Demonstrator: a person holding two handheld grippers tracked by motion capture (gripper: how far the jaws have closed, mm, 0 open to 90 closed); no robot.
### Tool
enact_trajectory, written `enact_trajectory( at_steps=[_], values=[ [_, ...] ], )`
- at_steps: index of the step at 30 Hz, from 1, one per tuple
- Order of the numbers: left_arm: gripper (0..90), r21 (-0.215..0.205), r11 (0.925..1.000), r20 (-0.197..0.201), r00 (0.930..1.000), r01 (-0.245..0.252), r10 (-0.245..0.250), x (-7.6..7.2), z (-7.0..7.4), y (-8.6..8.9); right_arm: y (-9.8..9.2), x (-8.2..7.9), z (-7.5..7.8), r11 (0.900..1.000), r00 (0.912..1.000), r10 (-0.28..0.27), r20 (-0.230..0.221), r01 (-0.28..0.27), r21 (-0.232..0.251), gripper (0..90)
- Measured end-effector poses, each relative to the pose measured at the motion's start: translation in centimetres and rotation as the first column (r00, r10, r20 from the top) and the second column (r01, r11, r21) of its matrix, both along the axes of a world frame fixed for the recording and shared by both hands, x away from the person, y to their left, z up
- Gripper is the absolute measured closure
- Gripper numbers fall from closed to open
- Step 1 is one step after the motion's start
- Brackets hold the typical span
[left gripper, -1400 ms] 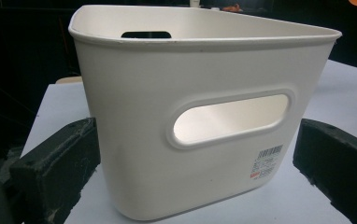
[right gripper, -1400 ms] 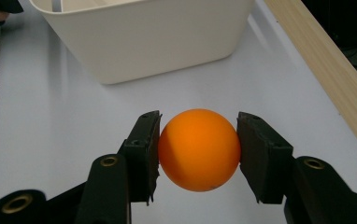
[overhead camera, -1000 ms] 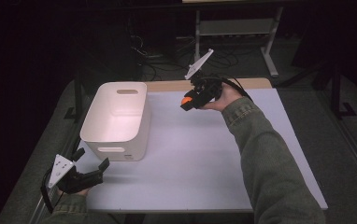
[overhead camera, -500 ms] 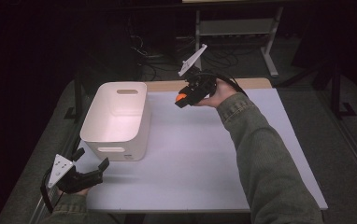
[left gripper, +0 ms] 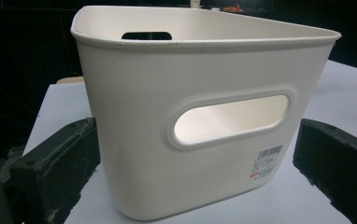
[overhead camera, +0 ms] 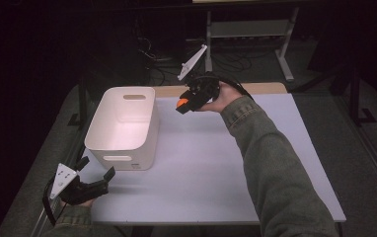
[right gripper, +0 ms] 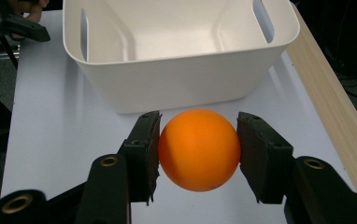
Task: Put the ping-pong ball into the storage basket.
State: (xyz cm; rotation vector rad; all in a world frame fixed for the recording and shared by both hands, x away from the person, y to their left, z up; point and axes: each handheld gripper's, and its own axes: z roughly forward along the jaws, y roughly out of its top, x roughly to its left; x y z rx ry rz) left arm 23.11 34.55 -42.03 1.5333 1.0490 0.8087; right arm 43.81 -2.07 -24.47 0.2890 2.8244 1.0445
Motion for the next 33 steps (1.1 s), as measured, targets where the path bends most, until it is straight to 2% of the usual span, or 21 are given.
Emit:
enact_trajectory(
  at_steps=[15, 33],
  values=[
    [0.1, 0.001, 1.0000, -0.003, 1.0000, -0.001, 0.001, 0.0, 0.0, 0.0, 2.1, -0.1, 0.8, 0.999, 0.9992, 0.038, 0.012, -0.038, 0.000, 50.0],
    [0.1, -0.002, 1.0000, -0.002, 1.0000, 0.003, -0.003, 0.0, 0.0, 0.0, 4.0, -0.1, 1.0, 0.997, 0.9973, 0.072, 0.014, -0.072, 0.017, 50.0]
  ],
)
